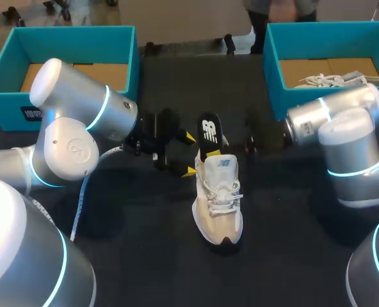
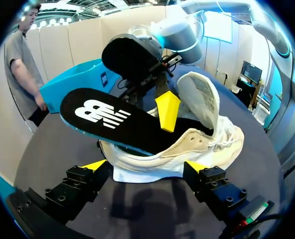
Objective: Take the shoe out of the shoebox, open the shoe tongue, remove and reinsert the insole, then place the shoe into the shoebox
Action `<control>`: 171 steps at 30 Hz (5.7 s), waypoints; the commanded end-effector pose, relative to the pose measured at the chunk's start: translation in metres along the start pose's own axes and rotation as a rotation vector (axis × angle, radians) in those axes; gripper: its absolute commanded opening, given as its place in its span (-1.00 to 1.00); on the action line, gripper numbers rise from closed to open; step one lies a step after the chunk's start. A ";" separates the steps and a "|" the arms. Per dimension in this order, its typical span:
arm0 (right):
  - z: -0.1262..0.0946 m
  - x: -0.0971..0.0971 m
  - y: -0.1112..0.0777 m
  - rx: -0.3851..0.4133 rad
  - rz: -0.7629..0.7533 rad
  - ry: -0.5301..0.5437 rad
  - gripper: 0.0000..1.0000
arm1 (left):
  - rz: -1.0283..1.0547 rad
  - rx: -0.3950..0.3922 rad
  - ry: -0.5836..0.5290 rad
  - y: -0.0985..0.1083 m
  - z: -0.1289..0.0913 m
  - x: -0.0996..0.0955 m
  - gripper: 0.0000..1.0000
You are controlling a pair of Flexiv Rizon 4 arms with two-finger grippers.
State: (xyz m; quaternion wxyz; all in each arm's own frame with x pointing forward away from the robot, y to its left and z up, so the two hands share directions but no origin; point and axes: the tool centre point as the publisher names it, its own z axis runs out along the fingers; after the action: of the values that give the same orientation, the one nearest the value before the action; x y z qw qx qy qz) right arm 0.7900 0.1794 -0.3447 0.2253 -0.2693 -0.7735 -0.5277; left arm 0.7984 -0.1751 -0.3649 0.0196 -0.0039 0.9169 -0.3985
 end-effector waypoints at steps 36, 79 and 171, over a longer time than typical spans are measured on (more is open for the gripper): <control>0.003 0.009 -0.002 0.017 0.027 -0.037 -0.29 | 0.000 -0.003 -0.002 0.000 0.001 0.001 1.00; -0.009 0.015 -0.009 0.137 0.051 -0.003 -0.36 | 0.000 -0.003 -0.002 0.000 0.001 0.001 1.00; -0.076 0.065 0.049 0.201 0.194 -0.587 -1.00 | 0.000 -0.003 -0.002 0.000 0.001 0.001 1.00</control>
State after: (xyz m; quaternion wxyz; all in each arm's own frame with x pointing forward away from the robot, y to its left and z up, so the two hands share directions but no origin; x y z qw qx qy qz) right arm 0.7790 0.1329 -0.2437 0.0797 -0.4527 -0.8234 -0.3327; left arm 0.7983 -0.1752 -0.3649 0.0196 -0.0038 0.9169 -0.3985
